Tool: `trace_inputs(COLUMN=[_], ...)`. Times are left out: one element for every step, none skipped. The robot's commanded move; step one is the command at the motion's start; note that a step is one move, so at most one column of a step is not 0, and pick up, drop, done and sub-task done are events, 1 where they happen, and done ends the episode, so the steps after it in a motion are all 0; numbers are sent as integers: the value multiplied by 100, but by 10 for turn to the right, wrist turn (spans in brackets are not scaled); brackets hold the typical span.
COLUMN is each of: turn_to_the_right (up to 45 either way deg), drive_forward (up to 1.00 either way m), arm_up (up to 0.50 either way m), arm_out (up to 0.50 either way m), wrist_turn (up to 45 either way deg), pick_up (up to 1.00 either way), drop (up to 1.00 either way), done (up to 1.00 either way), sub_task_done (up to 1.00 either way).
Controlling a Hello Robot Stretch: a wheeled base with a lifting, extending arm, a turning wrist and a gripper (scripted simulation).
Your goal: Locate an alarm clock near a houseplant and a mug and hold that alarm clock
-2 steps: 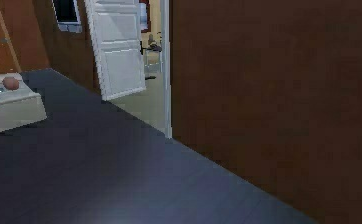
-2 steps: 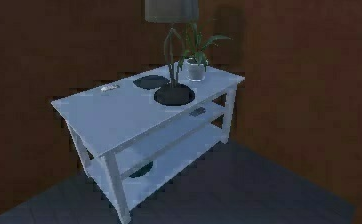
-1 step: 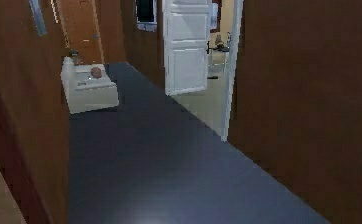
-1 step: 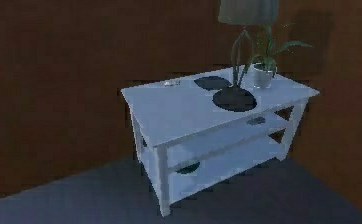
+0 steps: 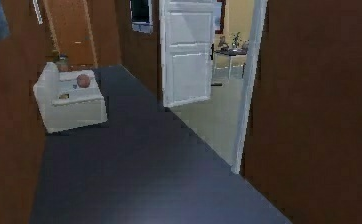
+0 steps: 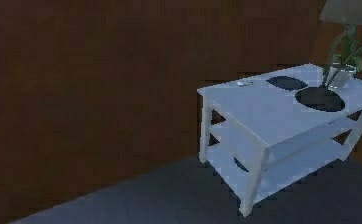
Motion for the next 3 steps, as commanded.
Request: trace_inputs(turn_to_the_right=[-60,0,-60], drive_forward=[0,100,0], arm_up=[0,0,0], arm_out=[0,0,0], wrist_turn=[0,0,0], pick_up=[0,0,0], drop=[0,0,0], done=[0,0,0], sub_task_done=[0,0,0])
